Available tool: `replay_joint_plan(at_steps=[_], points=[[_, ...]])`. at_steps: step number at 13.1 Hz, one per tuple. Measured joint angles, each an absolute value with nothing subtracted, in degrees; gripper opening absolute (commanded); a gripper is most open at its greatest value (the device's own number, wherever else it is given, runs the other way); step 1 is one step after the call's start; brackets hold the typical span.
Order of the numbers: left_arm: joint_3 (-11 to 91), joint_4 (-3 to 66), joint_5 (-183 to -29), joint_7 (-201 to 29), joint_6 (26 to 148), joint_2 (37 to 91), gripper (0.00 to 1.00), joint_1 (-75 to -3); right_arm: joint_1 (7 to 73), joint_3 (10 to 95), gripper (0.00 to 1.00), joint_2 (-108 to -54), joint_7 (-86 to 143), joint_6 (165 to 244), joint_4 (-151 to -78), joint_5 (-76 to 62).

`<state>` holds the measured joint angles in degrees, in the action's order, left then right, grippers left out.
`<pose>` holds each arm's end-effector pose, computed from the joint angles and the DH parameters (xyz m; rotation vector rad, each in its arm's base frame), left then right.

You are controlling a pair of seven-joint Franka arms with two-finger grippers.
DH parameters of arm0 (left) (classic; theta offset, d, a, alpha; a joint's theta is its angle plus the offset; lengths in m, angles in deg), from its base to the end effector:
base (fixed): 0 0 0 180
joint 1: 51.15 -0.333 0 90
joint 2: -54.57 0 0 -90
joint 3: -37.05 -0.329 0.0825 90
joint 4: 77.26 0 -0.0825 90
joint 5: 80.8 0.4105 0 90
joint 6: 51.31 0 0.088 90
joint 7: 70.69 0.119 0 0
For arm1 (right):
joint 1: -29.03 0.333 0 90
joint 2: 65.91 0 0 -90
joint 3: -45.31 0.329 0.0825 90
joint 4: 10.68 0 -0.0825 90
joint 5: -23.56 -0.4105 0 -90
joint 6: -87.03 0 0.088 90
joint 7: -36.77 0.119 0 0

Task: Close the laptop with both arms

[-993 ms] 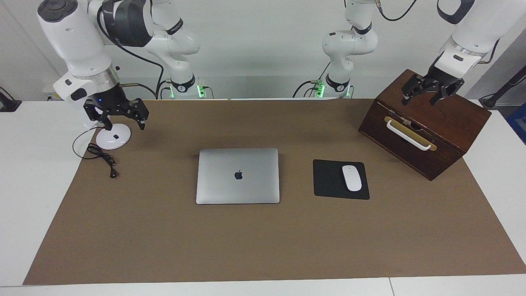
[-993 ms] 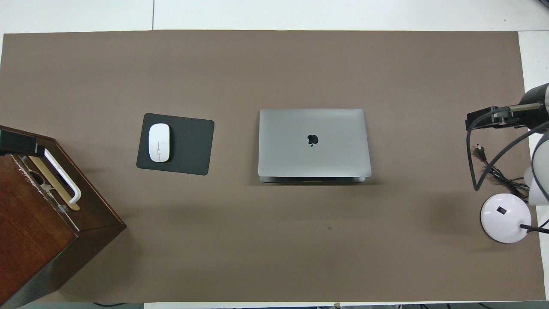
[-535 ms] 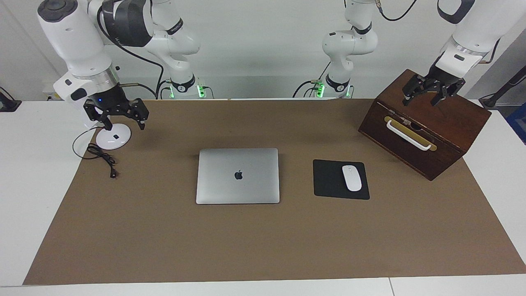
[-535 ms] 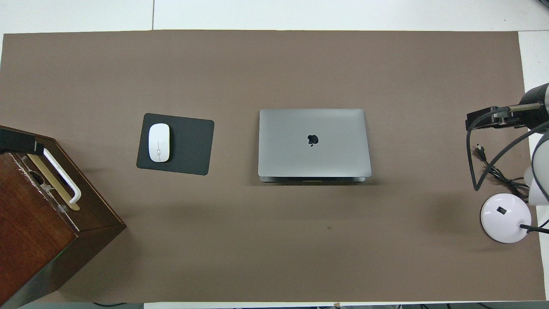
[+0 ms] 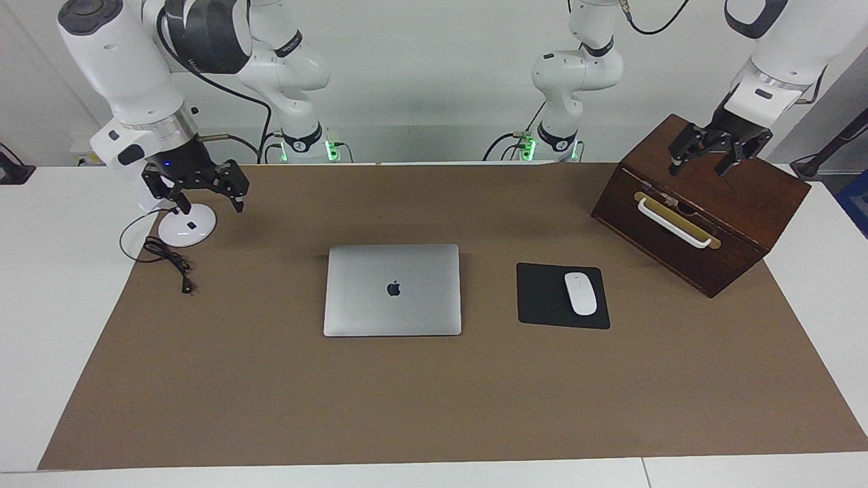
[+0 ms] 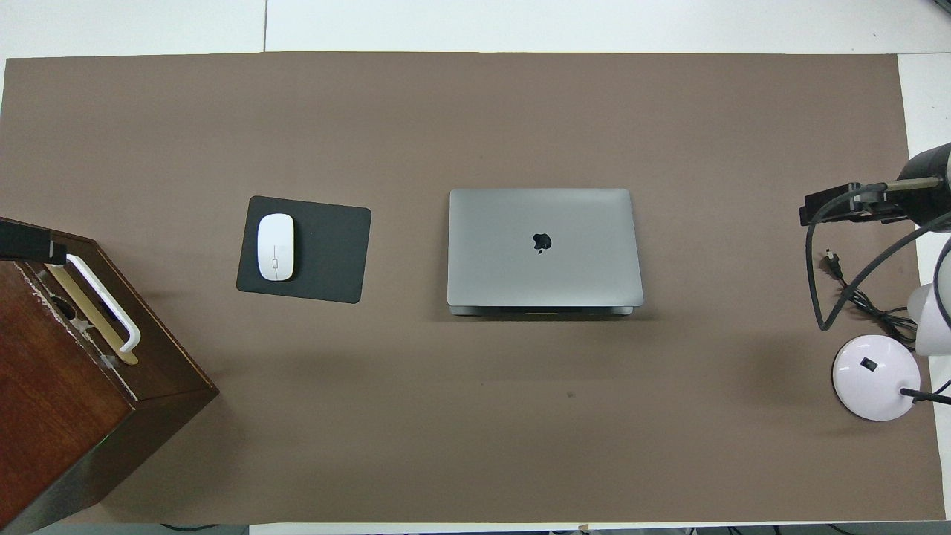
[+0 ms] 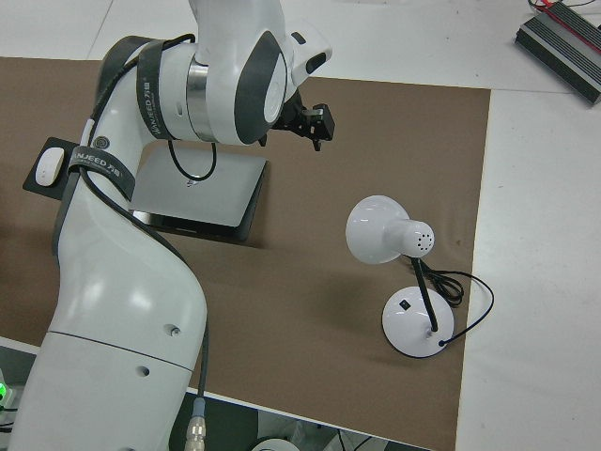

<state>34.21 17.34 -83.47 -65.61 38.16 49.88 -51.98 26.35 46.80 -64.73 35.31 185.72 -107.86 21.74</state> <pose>0.5520 0.0309 0.6312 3.0902 -0.0387 -0.0060 0.5860 -0.0087 0.5881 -3.1108 -0.0010 -0.0741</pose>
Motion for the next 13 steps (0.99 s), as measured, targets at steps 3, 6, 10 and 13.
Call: replay_joint_plan(at_steps=[3, 6, 10, 13], points=[[34.25, 17.34, -83.47, -65.60, 38.29, 49.88, 1.00, -52.22, 26.34, 46.76, 1.00, -64.27, 35.32, 183.25, -105.60, 21.45], [34.26, 17.34, -83.47, -65.60, 38.41, 49.88, 1.00, -52.23, 26.32, 46.51, 1.00, -64.11, 35.32, 181.31, -103.85, 21.41], [34.26, 17.34, -83.47, -65.60, 38.44, 49.88, 1.00, -52.24, 26.31, 46.28, 1.00, -64.11, 35.32, 180.98, -103.31, 21.41], [34.26, 17.34, -83.47, -65.60, 38.46, 49.88, 1.00, -52.24, 26.31, 46.28, 1.00, -64.11, 35.32, 180.95, -103.22, 21.41]])
